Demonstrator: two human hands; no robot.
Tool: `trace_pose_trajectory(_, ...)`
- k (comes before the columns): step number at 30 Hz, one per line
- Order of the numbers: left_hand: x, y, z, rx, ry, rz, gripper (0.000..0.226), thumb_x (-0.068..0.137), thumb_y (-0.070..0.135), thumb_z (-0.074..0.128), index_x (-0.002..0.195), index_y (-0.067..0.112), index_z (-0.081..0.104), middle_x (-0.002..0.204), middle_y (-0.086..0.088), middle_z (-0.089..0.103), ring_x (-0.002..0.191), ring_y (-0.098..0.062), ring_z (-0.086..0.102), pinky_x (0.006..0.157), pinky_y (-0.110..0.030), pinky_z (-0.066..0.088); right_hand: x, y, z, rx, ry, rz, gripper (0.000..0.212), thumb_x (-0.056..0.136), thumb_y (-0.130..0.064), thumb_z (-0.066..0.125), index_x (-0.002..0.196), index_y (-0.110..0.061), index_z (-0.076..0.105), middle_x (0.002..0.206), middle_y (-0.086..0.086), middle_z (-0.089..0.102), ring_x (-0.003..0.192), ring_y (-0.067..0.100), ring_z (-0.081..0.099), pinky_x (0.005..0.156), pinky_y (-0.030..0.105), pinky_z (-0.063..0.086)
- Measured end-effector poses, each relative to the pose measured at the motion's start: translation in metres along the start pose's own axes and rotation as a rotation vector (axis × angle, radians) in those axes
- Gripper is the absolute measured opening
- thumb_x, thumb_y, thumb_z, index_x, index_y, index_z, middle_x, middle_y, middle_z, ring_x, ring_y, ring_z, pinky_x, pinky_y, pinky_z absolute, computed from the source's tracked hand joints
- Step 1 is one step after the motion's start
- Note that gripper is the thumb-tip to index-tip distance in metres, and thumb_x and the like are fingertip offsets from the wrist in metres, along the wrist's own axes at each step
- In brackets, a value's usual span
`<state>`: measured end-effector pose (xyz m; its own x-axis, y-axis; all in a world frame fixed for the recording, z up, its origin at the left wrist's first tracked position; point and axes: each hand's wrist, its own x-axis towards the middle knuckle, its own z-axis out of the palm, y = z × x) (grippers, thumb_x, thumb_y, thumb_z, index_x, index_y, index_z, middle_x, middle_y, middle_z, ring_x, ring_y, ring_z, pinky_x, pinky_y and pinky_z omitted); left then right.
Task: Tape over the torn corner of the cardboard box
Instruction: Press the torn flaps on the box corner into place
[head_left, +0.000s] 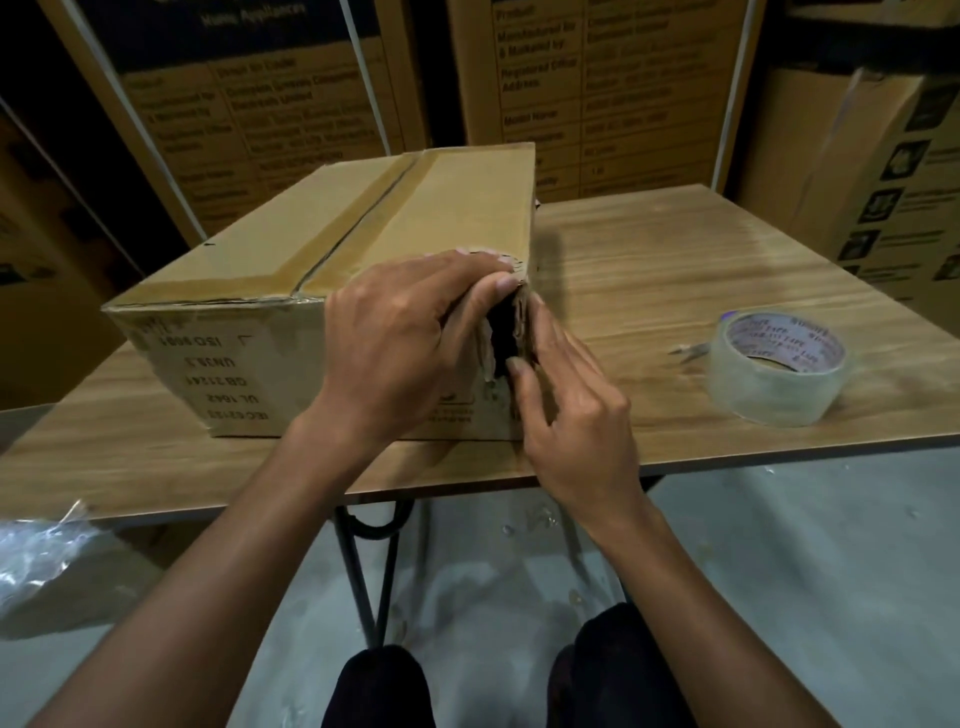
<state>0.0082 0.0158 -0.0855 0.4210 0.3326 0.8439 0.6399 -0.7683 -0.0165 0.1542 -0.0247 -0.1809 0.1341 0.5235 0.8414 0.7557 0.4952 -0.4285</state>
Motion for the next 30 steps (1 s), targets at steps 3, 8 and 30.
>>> trace_pose_trajectory(3,-0.008,-0.002,-0.002,0.049,-0.082,0.054,0.034,0.11,0.03,0.049,0.128,0.015,0.073,0.13,-0.002,0.074,0.123,-0.023,0.069,0.099,-0.044,0.051,-0.004,-0.001,0.001,-0.077,0.021,-0.101,0.045,0.105,-0.007,0.051,0.147,0.006,0.042,0.152,0.018,0.048,0.141,0.024,0.049,0.116,0.035,0.041)
trace_pose_trajectory(8,-0.037,-0.008,-0.007,0.21,-0.17,0.007,0.052,0.106,0.044,0.049,0.152,0.02,0.051,0.154,-0.011,0.05,0.135,-0.029,0.044,0.107,-0.045,0.029,-0.008,0.001,0.001,-0.181,0.045,-0.149,0.043,0.103,-0.006,0.055,0.144,0.006,0.047,0.147,0.018,0.053,0.137,0.025,0.053,0.113,0.035,0.045)
trace_pose_trajectory(30,-0.052,-0.006,0.004,0.146,-0.055,-0.072,0.073,0.089,0.052,0.074,0.148,0.015,0.053,0.143,-0.011,0.056,0.135,-0.029,0.046,0.117,-0.048,0.029,-0.05,-0.013,-0.01,-0.249,-0.196,-0.119,0.054,0.094,0.009,0.046,0.148,0.003,0.043,0.159,0.014,0.039,0.152,0.028,0.03,0.116,0.048,0.039)
